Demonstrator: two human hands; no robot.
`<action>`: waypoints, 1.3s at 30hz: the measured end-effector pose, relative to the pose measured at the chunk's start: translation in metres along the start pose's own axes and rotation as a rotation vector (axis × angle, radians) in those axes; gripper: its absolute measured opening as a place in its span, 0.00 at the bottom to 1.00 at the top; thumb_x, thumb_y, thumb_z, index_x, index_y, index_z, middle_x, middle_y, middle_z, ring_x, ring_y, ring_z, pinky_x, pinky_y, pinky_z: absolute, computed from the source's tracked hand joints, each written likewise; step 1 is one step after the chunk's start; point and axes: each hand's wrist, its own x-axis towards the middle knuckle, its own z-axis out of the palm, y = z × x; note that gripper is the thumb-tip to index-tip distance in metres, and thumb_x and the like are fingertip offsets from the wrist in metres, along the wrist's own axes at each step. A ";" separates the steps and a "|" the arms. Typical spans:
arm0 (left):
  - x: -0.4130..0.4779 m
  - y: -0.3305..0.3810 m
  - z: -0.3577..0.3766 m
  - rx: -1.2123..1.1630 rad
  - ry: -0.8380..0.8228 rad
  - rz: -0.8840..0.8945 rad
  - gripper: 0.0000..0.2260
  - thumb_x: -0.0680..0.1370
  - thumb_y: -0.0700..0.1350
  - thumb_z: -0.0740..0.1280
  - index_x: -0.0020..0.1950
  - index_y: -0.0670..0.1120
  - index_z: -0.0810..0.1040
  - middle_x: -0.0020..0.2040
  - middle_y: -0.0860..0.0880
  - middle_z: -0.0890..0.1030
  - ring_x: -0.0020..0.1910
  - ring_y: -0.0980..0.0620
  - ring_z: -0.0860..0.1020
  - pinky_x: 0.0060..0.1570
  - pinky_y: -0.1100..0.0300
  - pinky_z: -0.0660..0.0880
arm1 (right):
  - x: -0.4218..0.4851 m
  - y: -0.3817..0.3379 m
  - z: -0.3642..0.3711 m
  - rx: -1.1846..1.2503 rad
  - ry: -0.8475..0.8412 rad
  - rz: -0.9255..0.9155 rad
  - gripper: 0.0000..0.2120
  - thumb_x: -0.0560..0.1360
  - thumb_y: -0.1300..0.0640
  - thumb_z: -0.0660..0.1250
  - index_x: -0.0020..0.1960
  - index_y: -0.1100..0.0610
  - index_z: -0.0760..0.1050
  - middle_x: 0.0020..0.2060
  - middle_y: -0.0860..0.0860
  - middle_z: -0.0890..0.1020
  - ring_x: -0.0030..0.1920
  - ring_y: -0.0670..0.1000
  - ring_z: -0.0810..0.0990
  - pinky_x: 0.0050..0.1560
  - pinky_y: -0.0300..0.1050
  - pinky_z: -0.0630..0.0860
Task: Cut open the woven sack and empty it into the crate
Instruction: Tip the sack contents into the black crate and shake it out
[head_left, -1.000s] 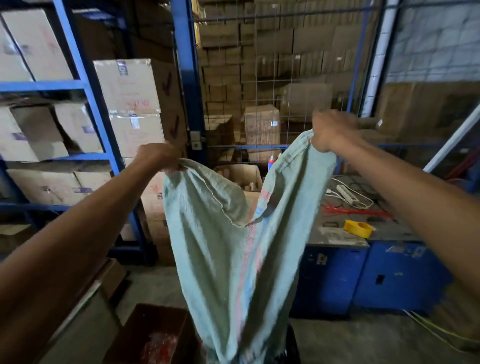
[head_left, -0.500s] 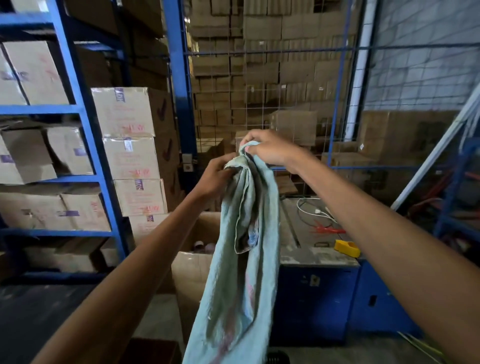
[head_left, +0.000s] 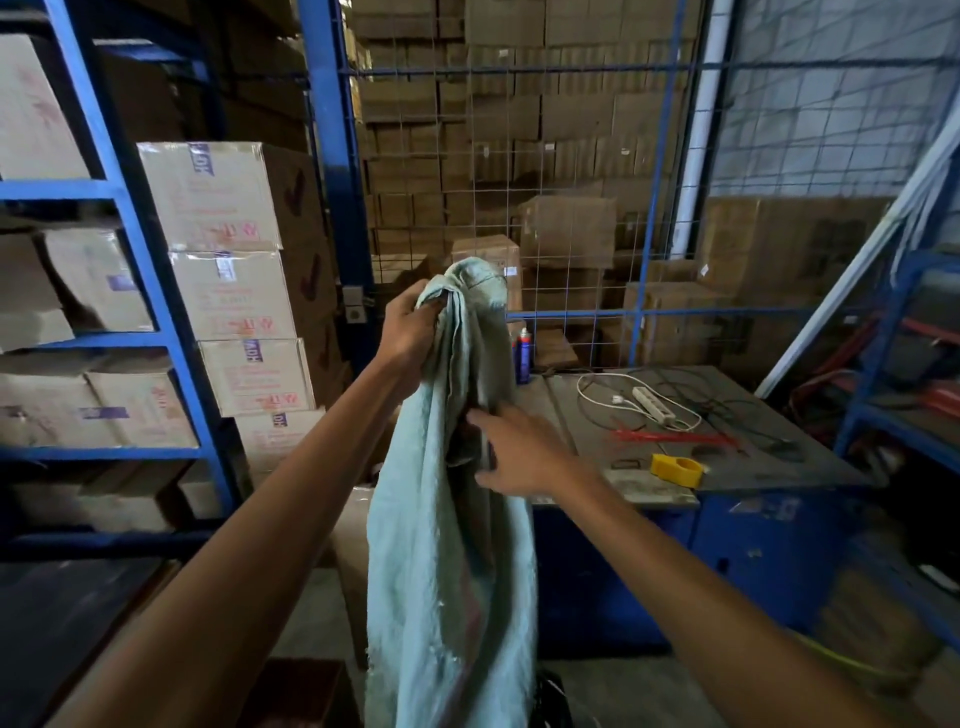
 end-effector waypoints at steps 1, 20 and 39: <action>-0.001 0.000 -0.001 -0.003 0.010 0.003 0.13 0.84 0.38 0.58 0.48 0.47 0.81 0.44 0.46 0.82 0.41 0.51 0.81 0.42 0.57 0.80 | 0.002 -0.003 0.012 -0.071 0.037 0.013 0.36 0.70 0.47 0.73 0.74 0.50 0.62 0.69 0.59 0.68 0.68 0.62 0.70 0.64 0.56 0.72; 0.021 0.043 -0.020 -0.113 0.088 -0.149 0.12 0.84 0.46 0.61 0.48 0.44 0.82 0.36 0.51 0.86 0.34 0.56 0.84 0.32 0.65 0.80 | 0.026 -0.013 -0.167 0.150 0.702 0.000 0.03 0.76 0.60 0.69 0.46 0.54 0.76 0.44 0.49 0.84 0.47 0.53 0.84 0.47 0.56 0.82; 0.026 0.052 0.002 -0.432 0.262 -0.038 0.35 0.86 0.38 0.51 0.20 0.48 0.76 0.17 0.54 0.74 0.18 0.60 0.74 0.24 0.69 0.72 | 0.028 0.013 -0.018 0.982 0.281 0.047 0.65 0.51 0.39 0.85 0.76 0.41 0.47 0.76 0.51 0.62 0.75 0.52 0.63 0.74 0.53 0.64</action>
